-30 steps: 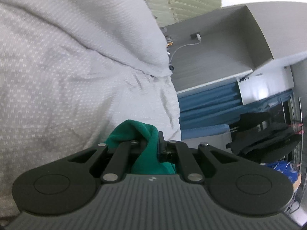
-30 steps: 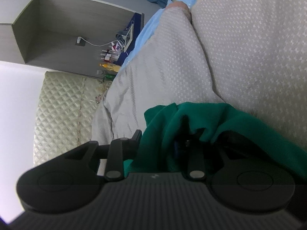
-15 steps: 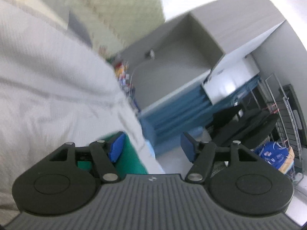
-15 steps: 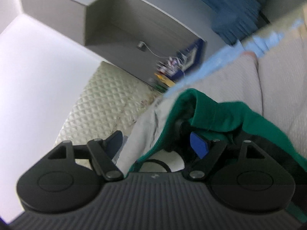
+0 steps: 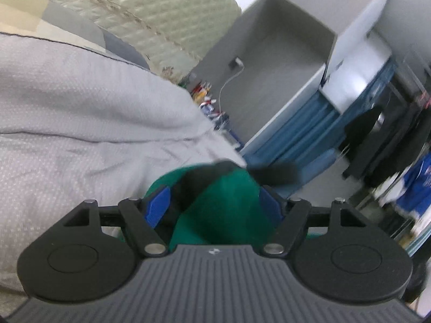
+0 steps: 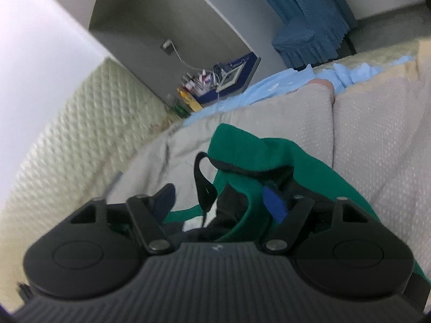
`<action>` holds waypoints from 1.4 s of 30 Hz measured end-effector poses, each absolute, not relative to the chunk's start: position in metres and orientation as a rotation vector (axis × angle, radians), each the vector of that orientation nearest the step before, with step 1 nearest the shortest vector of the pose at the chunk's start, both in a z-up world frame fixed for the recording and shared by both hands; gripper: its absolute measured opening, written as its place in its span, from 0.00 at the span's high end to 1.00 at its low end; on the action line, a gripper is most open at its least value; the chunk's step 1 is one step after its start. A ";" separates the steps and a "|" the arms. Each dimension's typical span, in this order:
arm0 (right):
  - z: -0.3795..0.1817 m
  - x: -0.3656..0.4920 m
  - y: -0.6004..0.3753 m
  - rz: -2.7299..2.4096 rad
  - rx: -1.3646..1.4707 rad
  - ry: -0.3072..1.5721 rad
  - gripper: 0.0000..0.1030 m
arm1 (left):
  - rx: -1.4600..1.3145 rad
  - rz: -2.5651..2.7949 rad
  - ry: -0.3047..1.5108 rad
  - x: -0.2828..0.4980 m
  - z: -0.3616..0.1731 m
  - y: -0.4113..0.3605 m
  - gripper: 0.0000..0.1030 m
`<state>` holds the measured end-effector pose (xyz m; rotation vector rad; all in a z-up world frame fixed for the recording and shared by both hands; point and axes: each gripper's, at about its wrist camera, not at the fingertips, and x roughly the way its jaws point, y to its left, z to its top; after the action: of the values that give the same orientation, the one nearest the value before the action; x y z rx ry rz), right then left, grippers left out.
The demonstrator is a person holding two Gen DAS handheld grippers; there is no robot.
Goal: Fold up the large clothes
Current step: 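Lay the hoodie flat on the bed with both grippers, spreading it out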
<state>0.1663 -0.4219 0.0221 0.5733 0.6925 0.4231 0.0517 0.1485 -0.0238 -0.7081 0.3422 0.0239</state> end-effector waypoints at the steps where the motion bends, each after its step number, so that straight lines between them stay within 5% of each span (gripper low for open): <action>1: 0.022 0.167 -0.415 0.415 0.534 0.696 0.35 | -0.696 0.027 0.358 0.056 -0.027 0.147 0.25; 10: 0.009 0.177 -0.389 0.329 0.315 0.719 0.85 | -0.629 0.019 0.434 0.085 -0.046 0.128 0.25; 13: 0.017 0.185 -0.386 0.338 0.330 0.703 0.93 | -0.619 0.023 0.449 0.087 -0.048 0.127 0.25; 22: 0.083 0.243 -0.372 0.254 0.233 0.543 0.94 | -0.559 0.060 0.426 0.084 -0.044 0.119 0.25; 34: -0.027 0.296 -0.367 0.147 0.117 0.738 0.94 | -0.464 0.108 0.570 0.105 -0.056 0.115 0.25; 42: -0.023 0.291 -0.365 0.199 0.131 0.725 0.89 | -0.368 0.126 0.632 0.113 -0.069 0.105 0.25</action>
<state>0.2907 -0.3650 -0.0230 0.1306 0.7249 0.1989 0.1131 0.1048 -0.0690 -0.3676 0.6321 0.1258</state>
